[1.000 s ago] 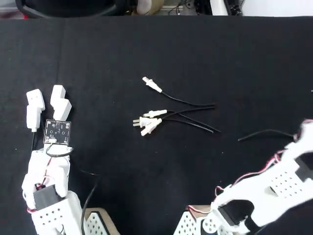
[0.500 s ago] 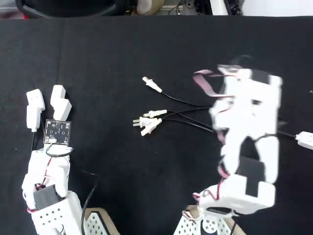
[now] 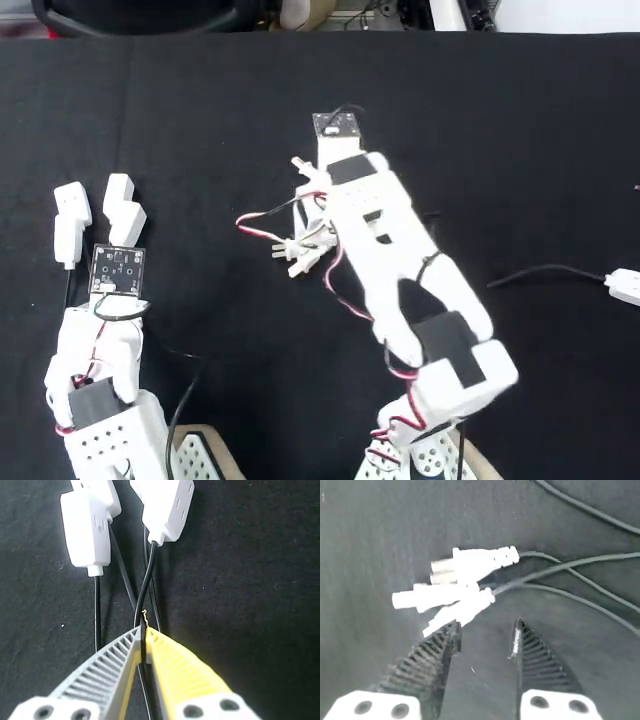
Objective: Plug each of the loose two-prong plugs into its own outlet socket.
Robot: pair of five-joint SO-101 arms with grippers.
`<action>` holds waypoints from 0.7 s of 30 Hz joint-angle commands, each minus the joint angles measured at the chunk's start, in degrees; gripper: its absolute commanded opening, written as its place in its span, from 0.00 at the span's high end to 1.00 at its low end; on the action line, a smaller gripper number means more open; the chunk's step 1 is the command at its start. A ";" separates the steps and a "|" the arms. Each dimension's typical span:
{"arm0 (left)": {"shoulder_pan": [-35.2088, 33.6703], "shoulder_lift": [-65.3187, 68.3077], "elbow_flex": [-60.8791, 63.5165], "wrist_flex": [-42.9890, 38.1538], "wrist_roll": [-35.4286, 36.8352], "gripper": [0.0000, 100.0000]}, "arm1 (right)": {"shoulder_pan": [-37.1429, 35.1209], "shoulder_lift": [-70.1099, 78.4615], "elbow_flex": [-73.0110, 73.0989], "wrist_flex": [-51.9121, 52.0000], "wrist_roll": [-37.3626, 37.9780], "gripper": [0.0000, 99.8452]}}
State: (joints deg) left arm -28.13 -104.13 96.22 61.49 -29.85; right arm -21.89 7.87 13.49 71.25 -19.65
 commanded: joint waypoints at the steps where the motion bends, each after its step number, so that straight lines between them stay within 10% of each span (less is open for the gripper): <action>1: 0.31 -0.09 1.10 -0.62 -0.35 0.97 | -2.20 3.12 -1.19 -4.31 -6.68 0.84; 21: 0.04 -0.09 1.10 -0.62 -0.35 0.97 | -5.54 11.38 -2.07 -4.75 -12.92 0.94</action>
State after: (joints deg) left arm -28.13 -104.13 96.22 61.49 -29.85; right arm -27.16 19.56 13.41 66.77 -32.40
